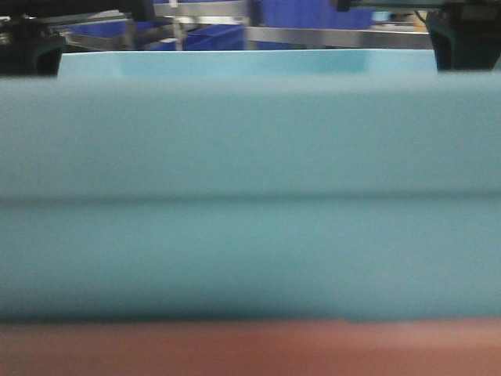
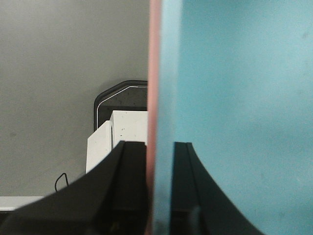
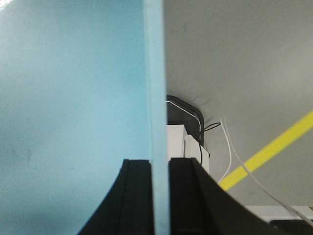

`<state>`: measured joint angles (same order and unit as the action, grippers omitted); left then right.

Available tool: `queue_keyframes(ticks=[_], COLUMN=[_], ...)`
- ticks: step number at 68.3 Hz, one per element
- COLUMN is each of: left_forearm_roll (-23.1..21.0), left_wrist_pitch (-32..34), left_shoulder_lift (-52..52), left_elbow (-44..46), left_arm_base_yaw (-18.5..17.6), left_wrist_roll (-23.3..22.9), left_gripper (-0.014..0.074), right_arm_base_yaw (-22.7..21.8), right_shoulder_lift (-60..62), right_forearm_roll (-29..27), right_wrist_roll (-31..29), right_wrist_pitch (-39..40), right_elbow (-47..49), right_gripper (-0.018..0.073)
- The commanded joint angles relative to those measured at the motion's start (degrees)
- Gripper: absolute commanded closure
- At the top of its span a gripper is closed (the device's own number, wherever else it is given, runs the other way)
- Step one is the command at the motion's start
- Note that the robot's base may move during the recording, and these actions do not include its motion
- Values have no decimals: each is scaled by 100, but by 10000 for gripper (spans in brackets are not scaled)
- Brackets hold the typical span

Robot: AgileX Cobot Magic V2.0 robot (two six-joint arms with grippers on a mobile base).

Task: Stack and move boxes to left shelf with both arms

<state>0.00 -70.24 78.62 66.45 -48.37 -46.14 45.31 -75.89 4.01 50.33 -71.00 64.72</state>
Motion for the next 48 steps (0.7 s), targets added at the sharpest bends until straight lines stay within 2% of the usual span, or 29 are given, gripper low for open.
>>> queue_keyframes(ticks=[1,16,48], left_forearm_roll=[45,-97,-112], left_wrist_pitch=[-660,-660,-660], left_shoulder_lift=[-232,-232,-232], left_elbow=[164,164,164], left_arm_base_yaw=[-38,-38,-38], left_wrist_roll=[-43,-43,-43], left_gripper=[608,608,608], right_arm_base_yaw=[0,0,0], right_shoulder_lift=[202,202,202], right_forearm_roll=[161,161,161], right_wrist_roll=[-2,-2,-2], right_wrist_pitch=[-303,-323,-323], right_elbow=[157,157,157], right_gripper=[493,493,493])
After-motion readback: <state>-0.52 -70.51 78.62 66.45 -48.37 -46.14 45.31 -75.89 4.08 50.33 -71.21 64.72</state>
